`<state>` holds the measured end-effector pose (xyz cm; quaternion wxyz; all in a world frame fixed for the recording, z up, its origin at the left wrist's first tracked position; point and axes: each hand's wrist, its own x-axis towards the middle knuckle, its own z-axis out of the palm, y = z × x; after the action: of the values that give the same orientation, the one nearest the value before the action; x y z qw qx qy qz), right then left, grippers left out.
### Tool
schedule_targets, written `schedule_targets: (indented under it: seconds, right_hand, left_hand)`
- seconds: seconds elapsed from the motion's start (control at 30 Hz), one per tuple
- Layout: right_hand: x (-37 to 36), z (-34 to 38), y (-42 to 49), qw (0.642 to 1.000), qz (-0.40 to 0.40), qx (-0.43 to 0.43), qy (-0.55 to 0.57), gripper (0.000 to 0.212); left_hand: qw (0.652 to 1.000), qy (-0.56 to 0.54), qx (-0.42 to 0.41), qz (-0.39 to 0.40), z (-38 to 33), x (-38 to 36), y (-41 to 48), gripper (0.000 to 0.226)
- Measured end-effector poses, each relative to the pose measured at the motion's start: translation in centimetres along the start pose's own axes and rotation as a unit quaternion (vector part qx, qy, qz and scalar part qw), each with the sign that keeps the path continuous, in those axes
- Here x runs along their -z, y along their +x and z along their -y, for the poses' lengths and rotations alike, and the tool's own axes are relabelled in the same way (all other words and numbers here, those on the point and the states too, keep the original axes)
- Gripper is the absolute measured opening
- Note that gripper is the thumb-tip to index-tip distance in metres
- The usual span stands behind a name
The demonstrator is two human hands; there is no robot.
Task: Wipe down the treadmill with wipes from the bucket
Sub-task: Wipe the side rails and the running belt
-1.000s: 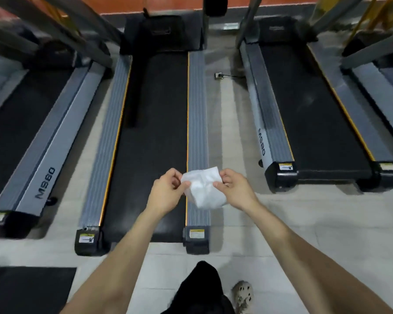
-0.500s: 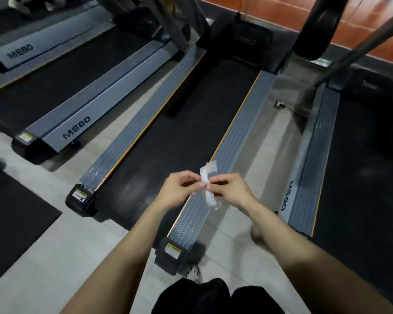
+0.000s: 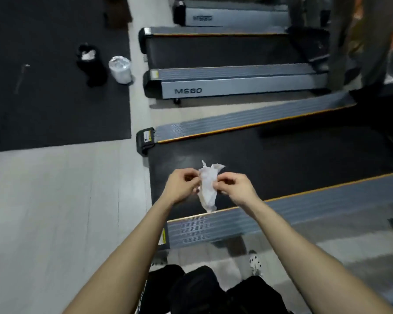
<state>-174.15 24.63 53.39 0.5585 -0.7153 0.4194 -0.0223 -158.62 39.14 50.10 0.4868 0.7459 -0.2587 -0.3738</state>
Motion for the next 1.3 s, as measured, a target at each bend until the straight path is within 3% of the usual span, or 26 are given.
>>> schedule_targets:
  seconds: [0.07, 0.17, 0.3, 0.4, 0.6, 0.9, 1.03, 1.13, 1.2, 1.3]
  right_hand:
    - [1.1, -1.5, 2.0, 0.999, 0.047, 0.016, -0.017, 0.011]
    - [2.7, -4.2, 3.7, 0.994, 0.105, 0.011, -0.023, 0.015]
    - [4.0, -8.2, 3.2, 0.987, 0.142, 0.000, -0.073, 0.017]
    - [3.2, -10.9, 2.5, 0.978, 0.165, -0.014, -0.128, 0.020]
    - [-1.8, -16.9, 4.4, 0.979, 0.146, -0.044, -0.132, 0.018]
    - [-7.7, -31.4, 11.7, 0.977, 0.180, -0.053, -0.096, 0.017]
    - [-7.8, -36.7, 14.3, 0.972, 0.226, -0.066, -0.005, 0.038]
    - [-7.9, -39.1, 16.0, 0.964, 0.248, 0.029, -0.088, 0.022]
    - [-8.0, -40.3, 17.5, 0.958, 0.242, 0.078, -0.136, 0.018]
    - [-7.9, -41.1, 19.1, 0.954, 0.253, 0.080, -0.138, 0.017]
  left_hand:
    - [0.992, -0.036, 0.048, -0.111, 1.5, -2.1, -0.3, 0.020]
    - [0.946, -0.113, 0.131, -0.273, 4.5, -5.7, -2.3, 0.018]
    - [0.889, -0.194, 0.210, -0.359, 9.1, -10.2, -6.2, 0.017]
    - [0.864, -0.194, 0.244, -0.396, 11.6, -11.6, -8.4, 0.018]
    - [0.870, -0.136, 0.238, -0.410, 19.8, -13.7, -8.7, 0.017]
    - [0.827, -0.144, 0.281, -0.465, 36.1, -21.5, -3.5, 0.019]
    - [0.849, -0.200, 0.266, -0.409, 40.2, -25.4, -1.5, 0.030]
    - [0.873, -0.221, 0.246, -0.357, 41.5, -26.1, -0.4, 0.057]
    - [0.886, -0.171, 0.237, -0.360, 42.3, -24.8, 0.3, 0.052]
    - [0.901, -0.092, 0.216, -0.365, 42.7, -22.5, 0.9, 0.031]
